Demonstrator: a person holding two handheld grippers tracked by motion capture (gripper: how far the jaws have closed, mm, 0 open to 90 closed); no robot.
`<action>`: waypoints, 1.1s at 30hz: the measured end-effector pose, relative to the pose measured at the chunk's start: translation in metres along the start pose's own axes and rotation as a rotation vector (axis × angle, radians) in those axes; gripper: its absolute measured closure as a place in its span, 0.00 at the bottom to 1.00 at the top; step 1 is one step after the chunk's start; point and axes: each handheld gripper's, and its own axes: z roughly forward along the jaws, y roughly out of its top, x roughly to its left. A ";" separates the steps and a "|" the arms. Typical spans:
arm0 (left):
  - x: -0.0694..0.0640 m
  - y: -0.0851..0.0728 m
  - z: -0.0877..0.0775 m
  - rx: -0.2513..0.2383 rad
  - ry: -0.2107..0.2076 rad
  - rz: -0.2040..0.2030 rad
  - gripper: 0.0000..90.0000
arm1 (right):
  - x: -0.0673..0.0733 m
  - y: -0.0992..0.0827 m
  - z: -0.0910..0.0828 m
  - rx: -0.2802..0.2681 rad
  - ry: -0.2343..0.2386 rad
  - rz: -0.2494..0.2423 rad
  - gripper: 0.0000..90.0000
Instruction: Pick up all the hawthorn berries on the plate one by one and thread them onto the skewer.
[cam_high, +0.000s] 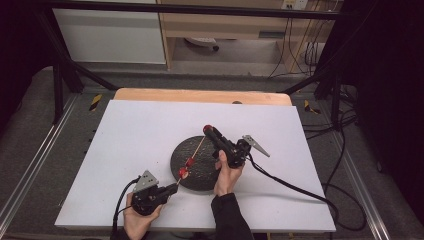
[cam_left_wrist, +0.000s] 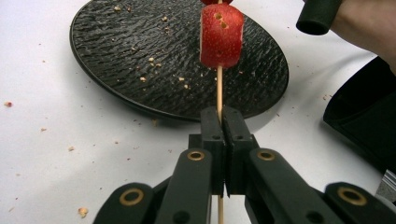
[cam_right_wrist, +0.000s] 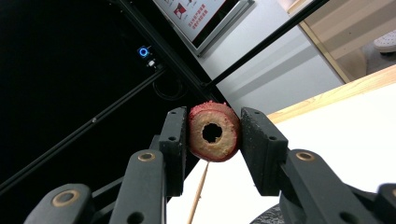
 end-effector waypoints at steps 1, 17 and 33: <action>0.000 0.000 0.000 -0.002 0.000 0.000 0.98 | 0.000 0.000 0.000 0.000 0.001 0.000 0.70; -0.005 0.002 0.003 -0.027 -0.005 -0.037 0.98 | -0.001 -0.008 0.000 -0.004 0.015 0.021 0.70; -0.010 0.018 0.011 -0.031 -0.003 -0.070 0.98 | 0.001 -0.012 -0.003 0.022 0.031 0.030 0.70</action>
